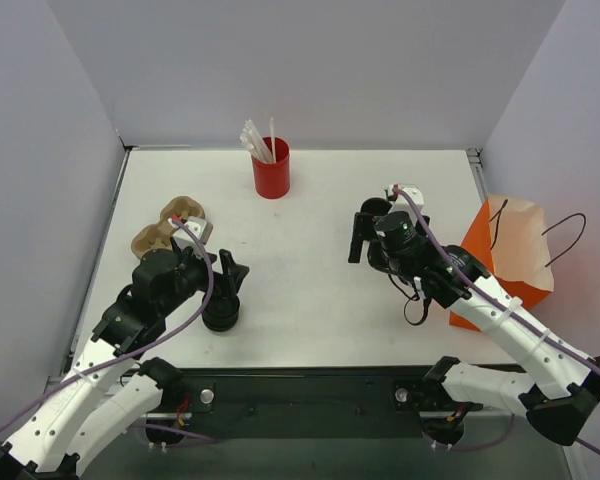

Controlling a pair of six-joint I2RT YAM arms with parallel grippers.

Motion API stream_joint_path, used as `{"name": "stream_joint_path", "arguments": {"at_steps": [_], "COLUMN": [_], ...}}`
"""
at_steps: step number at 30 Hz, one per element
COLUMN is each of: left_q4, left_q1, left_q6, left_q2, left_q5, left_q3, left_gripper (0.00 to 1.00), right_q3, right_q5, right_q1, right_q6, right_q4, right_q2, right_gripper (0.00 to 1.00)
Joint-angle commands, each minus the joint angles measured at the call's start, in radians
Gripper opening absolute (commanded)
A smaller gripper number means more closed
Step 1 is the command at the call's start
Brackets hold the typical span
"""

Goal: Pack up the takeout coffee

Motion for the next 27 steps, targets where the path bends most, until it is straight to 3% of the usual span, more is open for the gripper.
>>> {"name": "stream_joint_path", "arguments": {"at_steps": [1, 7, 10, 13, 18, 27], "left_q4": [0.046, 0.050, 0.048, 0.050, 0.046, 0.048], "left_q1": [-0.005, -0.005, -0.005, -0.007, -0.013, -0.017], "left_q6": [0.010, 0.012, 0.012, 0.013, 0.015, 0.019], "left_q2": [-0.015, -0.020, -0.018, -0.021, -0.020, -0.017], "left_q5": [-0.015, -0.015, -0.015, -0.041, -0.045, -0.044], "left_q3": [0.001, -0.003, -0.003, -0.006, -0.004, -0.004], "left_gripper": [0.97, 0.97, 0.97, 0.97, 0.97, 0.97], "right_q3": [0.037, 0.073, 0.111, 0.165, 0.228, 0.320], "right_q5": [0.118, 0.259, 0.207, 0.095, -0.006, -0.091], "right_q1": [-0.007, -0.056, -0.176, -0.268, -0.348, -0.458], "right_q6": [-0.005, -0.113, -0.145, -0.182, -0.203, -0.196], "right_q4": [-0.014, -0.013, -0.008, -0.007, -0.005, 0.029], "right_q2": [0.011, 0.072, 0.152, 0.236, 0.345, 0.528], "right_gripper": [1.00, 0.97, 0.95, 0.86, 0.55, 0.41]}}
